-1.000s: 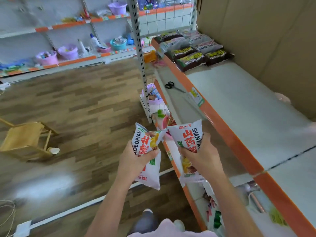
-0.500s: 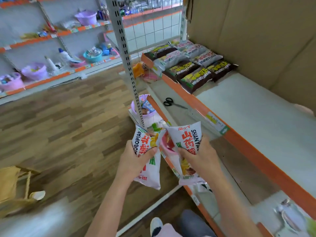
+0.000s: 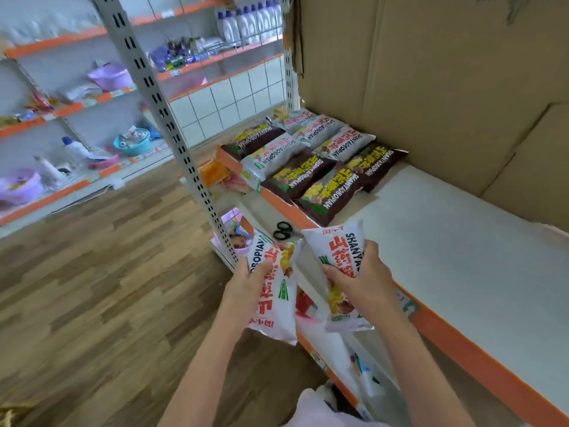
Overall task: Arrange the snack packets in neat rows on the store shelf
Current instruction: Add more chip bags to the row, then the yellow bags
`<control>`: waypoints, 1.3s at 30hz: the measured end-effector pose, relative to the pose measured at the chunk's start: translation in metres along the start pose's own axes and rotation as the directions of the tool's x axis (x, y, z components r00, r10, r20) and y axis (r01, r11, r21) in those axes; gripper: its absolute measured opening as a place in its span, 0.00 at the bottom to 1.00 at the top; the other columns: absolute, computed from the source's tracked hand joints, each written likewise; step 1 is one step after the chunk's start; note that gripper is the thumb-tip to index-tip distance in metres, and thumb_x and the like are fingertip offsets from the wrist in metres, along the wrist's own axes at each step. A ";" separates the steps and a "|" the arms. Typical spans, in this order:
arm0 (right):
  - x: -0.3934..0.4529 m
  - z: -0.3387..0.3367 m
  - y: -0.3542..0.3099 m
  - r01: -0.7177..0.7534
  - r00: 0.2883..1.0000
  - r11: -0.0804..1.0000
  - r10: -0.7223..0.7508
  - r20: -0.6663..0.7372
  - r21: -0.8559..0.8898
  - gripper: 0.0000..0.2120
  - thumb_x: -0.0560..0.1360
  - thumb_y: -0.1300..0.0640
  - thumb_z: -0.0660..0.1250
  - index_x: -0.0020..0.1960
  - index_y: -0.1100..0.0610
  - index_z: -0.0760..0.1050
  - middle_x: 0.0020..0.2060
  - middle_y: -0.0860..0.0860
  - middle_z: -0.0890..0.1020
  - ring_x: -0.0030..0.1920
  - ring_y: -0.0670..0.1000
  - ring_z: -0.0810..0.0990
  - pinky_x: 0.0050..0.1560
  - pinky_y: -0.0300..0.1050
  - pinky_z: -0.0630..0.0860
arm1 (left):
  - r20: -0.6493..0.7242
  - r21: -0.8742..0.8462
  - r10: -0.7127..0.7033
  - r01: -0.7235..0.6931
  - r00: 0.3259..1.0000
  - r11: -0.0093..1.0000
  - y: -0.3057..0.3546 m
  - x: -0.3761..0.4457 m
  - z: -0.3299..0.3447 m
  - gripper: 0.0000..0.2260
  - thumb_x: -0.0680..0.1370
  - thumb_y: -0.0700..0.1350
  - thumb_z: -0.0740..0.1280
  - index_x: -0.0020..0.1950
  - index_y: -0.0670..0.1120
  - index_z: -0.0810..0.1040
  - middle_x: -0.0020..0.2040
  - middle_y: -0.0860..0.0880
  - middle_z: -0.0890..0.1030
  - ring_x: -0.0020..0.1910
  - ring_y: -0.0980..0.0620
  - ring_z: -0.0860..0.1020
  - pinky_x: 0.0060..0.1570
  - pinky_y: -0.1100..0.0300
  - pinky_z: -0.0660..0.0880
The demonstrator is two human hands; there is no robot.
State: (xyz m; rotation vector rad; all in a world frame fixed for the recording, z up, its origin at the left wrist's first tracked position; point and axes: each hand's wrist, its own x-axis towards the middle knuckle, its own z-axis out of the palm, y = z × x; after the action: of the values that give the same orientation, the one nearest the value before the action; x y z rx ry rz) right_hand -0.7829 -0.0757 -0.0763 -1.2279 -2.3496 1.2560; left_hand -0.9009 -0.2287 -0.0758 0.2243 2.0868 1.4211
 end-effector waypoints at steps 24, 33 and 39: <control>0.079 -0.044 0.034 -0.450 0.642 0.851 0.519 -0.564 0.271 0.28 0.69 0.45 0.71 0.60 0.56 0.61 0.49 0.53 0.75 0.41 0.53 0.78 0.39 0.51 0.79 | 0.730 0.272 0.259 -0.618 0.632 0.738 0.106 0.140 0.144 0.14 0.79 0.48 0.62 0.58 0.41 0.64 0.46 0.50 0.77 0.44 0.48 0.75 0.38 0.59 0.66; 0.081 -0.045 0.042 -0.580 0.641 0.798 0.573 -0.512 0.167 0.49 0.71 0.42 0.68 0.76 0.60 0.41 0.72 0.58 0.58 0.69 0.58 0.63 0.65 0.50 0.66 | 0.756 0.241 0.334 -0.715 0.562 0.657 0.094 0.162 0.173 0.19 0.79 0.41 0.61 0.67 0.38 0.60 0.57 0.40 0.72 0.52 0.41 0.75 0.50 0.47 0.74; 0.088 -0.051 0.044 -0.645 0.640 0.764 0.530 -0.556 -0.013 0.47 0.71 0.36 0.64 0.75 0.62 0.46 0.69 0.59 0.58 0.69 0.58 0.57 0.66 0.51 0.63 | 0.744 0.289 0.467 -0.860 0.479 0.421 0.085 0.163 0.180 0.29 0.79 0.43 0.61 0.74 0.37 0.51 0.62 0.38 0.62 0.58 0.39 0.67 0.58 0.49 0.69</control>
State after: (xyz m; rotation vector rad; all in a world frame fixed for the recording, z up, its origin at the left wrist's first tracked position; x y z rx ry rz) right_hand -0.7865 0.0333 -0.0955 -2.2160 -1.7389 0.6404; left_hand -0.9474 0.0228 -0.1066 1.8130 1.8869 0.7187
